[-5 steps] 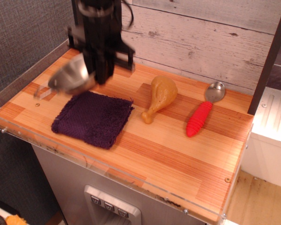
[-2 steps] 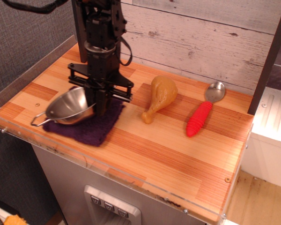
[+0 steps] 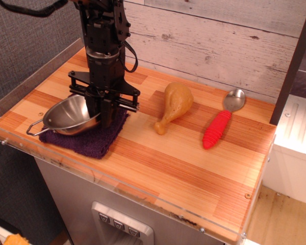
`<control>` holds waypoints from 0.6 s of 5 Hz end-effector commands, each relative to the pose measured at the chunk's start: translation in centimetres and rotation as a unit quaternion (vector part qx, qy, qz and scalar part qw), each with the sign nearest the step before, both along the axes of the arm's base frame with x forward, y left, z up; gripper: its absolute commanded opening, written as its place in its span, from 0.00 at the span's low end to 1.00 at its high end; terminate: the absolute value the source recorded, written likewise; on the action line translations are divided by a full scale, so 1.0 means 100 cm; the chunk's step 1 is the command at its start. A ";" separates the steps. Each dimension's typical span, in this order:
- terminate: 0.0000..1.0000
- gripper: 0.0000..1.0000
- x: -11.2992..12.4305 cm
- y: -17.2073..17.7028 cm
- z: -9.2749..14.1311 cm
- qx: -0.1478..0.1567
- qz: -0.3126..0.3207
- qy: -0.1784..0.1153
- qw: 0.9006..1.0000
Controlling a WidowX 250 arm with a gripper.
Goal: Place the silver pot on the purple rag.
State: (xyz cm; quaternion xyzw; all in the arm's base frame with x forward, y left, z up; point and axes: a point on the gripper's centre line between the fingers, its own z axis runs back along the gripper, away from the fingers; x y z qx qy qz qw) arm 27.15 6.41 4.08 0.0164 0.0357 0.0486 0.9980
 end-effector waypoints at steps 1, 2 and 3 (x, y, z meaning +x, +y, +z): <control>0.00 1.00 0.005 -0.005 0.039 -0.008 -0.026 -0.080 0.996; 0.00 1.00 0.013 -0.007 0.057 -0.008 -0.024 -0.112 0.993; 0.00 1.00 0.029 -0.013 0.077 0.010 -0.025 -0.144 0.989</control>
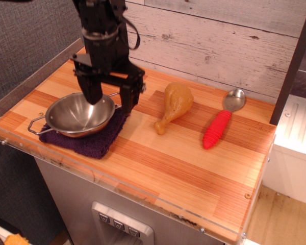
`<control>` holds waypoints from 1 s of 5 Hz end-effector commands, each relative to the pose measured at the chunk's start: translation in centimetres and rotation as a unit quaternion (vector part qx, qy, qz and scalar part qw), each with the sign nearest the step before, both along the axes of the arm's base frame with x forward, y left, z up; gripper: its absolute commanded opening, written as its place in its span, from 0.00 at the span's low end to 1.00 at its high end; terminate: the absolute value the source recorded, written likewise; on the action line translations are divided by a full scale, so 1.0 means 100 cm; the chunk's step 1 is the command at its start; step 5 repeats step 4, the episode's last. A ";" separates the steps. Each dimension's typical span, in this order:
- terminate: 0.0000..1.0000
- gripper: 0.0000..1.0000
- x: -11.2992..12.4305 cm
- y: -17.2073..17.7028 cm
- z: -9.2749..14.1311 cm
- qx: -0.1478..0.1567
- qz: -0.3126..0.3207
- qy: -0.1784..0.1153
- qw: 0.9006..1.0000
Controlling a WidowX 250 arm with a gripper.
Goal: Place the silver pot on the purple rag.
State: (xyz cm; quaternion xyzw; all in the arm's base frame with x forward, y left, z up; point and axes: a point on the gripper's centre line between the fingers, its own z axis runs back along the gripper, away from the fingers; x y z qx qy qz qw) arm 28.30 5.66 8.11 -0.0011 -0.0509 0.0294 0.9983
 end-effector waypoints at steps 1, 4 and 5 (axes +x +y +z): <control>0.00 1.00 0.023 -0.008 0.042 0.028 0.002 -0.066 0.997; 1.00 1.00 0.023 -0.005 0.040 0.029 0.007 -0.049 0.998; 1.00 1.00 0.023 -0.005 0.040 0.029 0.007 -0.049 0.998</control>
